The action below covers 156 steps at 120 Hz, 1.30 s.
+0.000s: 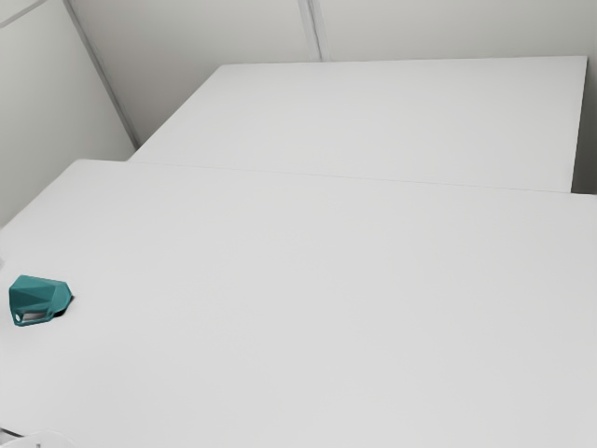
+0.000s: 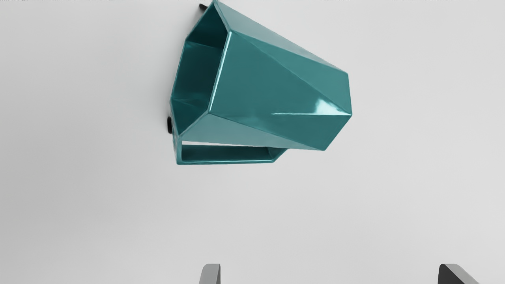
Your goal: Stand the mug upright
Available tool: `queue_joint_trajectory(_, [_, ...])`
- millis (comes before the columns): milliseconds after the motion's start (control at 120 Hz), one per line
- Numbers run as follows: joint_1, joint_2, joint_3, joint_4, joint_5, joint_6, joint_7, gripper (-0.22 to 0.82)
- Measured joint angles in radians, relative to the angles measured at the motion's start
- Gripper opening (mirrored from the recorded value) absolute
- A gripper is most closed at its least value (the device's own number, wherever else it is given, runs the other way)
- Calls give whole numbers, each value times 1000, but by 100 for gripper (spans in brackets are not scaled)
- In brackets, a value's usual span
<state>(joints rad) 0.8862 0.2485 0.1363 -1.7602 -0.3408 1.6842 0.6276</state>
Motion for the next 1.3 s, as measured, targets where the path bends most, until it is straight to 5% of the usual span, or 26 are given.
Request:
queue_joint_trajectory(617, [75, 271, -9, 151, -274, 52, 471, 60])
queue_joint_trajectory(1192, [68, 277, -12, 61, -425, 42, 649, 60])
queue_joint_trajectory(1300, [66, 274, -12, 62, -428, 43, 667, 41])
